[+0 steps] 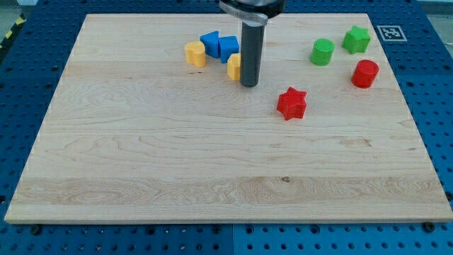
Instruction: Move the yellow hexagon below the blue triangle
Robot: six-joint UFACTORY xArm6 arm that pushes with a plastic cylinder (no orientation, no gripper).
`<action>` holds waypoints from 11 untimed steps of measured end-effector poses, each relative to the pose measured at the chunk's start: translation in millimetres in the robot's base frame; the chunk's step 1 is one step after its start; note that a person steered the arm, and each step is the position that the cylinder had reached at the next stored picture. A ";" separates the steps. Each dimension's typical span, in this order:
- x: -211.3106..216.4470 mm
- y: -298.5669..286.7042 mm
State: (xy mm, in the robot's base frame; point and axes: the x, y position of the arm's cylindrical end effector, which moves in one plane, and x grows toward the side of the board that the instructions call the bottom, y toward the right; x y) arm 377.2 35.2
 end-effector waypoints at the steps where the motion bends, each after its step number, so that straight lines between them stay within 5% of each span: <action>1: -13.6 -16.5; 2: -16.6 -46.7; 5: -18.1 37.2; 9: -28.4 -41.6; 11: -29.5 -16.2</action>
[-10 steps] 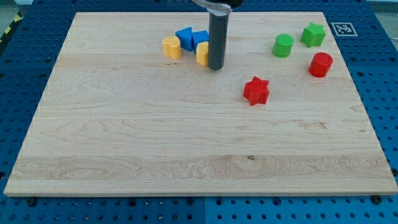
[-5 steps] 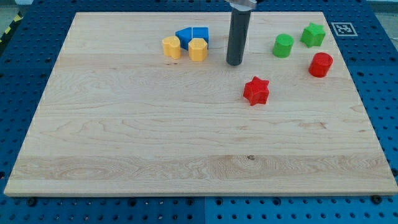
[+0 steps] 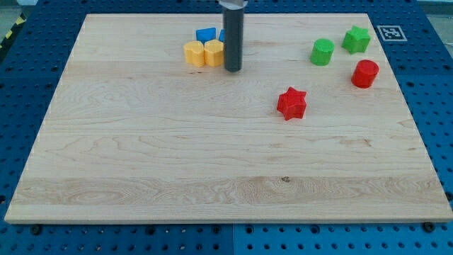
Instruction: Move the yellow hexagon below the blue triangle
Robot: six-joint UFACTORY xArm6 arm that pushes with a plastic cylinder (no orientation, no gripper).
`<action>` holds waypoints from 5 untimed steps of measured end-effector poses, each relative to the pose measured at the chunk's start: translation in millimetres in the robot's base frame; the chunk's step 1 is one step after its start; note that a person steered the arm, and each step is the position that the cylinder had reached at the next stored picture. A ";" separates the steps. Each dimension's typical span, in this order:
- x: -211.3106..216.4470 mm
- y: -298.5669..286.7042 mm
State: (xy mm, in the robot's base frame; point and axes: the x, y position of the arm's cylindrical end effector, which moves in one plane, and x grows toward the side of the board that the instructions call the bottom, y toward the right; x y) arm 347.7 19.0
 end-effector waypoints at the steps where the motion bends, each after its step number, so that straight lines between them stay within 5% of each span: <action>1: 0.0 7.4; 5: 0.0 9.9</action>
